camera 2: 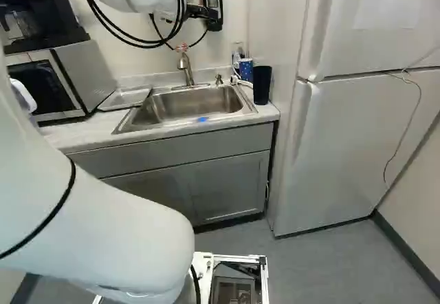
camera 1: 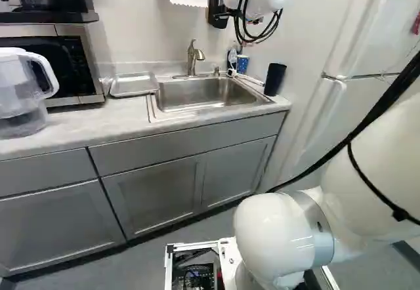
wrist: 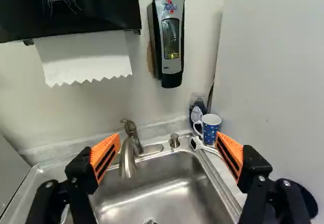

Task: Rinse the cup and place it in the tray

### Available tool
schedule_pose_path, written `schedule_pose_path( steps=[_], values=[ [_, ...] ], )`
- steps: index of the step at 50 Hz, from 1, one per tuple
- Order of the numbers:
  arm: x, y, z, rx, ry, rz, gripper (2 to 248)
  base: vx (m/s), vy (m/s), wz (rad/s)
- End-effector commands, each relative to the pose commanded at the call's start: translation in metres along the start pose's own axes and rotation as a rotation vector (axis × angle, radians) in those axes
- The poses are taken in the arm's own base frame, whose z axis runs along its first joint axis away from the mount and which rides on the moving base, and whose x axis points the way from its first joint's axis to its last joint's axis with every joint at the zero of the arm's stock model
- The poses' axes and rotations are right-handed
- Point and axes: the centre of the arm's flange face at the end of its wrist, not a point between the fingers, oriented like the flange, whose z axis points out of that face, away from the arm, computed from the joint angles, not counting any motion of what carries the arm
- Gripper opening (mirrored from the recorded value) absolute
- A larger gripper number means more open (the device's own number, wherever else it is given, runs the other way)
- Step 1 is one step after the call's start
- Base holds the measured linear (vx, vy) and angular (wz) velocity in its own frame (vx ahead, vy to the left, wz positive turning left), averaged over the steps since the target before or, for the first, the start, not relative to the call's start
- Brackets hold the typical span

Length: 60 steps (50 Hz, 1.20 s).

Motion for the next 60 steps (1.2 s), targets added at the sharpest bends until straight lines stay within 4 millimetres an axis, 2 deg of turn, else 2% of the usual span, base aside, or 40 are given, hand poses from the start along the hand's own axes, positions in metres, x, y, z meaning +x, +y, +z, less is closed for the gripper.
schedule_pose_path(
  steps=[24, 60],
  values=[
    [0.0006, -0.0001, 0.0030, 0.000, -0.001, 0.000, 247, 0.134, 0.037, -0.020],
    [0.0007, -0.0001, 0.0034, 0.000, -0.001, 0.000, 247, 0.000, 0.000, 0.000]
  ],
)
